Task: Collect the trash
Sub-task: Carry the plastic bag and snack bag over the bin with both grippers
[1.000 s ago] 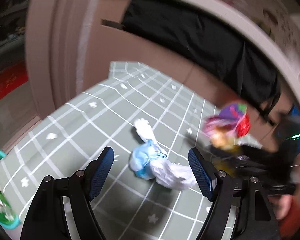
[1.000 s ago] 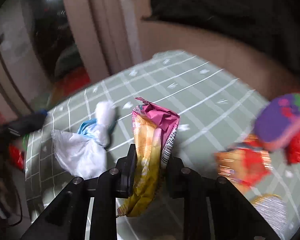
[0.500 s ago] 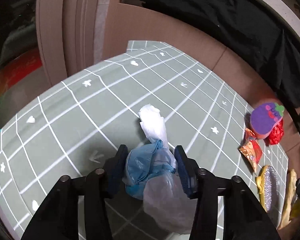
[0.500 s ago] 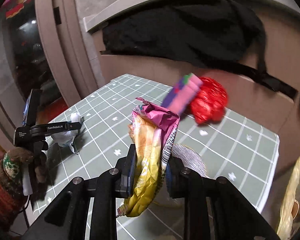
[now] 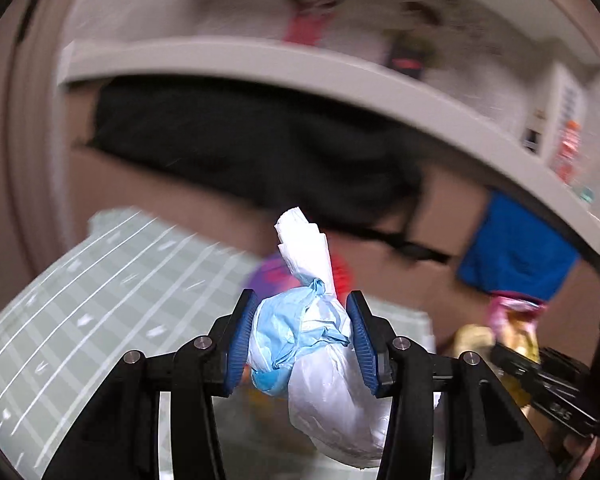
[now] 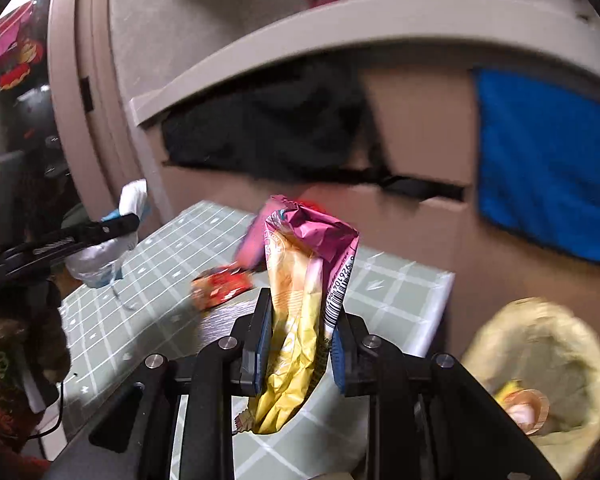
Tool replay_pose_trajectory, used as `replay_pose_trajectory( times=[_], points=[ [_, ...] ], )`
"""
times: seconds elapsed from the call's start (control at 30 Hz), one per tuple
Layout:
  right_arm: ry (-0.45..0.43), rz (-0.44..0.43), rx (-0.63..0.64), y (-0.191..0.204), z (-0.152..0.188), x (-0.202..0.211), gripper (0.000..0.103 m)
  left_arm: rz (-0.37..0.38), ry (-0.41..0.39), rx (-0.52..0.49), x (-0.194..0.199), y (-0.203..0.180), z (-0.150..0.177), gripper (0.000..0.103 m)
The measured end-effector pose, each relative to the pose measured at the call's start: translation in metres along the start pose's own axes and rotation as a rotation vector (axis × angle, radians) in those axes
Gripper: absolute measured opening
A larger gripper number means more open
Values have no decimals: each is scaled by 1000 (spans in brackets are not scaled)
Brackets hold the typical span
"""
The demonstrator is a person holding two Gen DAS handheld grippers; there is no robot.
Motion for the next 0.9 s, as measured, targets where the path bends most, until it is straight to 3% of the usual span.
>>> replay_pose_trajectory(
  times=[0.13,0.33,0.57,0.9],
  points=[
    [-56,59,-12,-27,-7,45,23,98,-61,-90,12,-72,-6,47],
    [-125,170,-21,-64,-13,109,23,190,-81,-192,17,-156,3,47],
    [-168,257,-72,-100,-2,164,23,241,-93,-255,30,-208,16,47],
    [-207,317,-113,-129,9,196,23,304,-50,-305,28,-250,37,47]
  ],
)
Point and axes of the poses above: each gripper's, at about its wrist camera, not at the fingertips, and x roughly against the way its jaws point, y to its left, z to its underside, the point moved 6 cm from there along -x, roughly the way its jaws point, and after that the axes turned 14 degrees about -z, right-handed, at the moved point
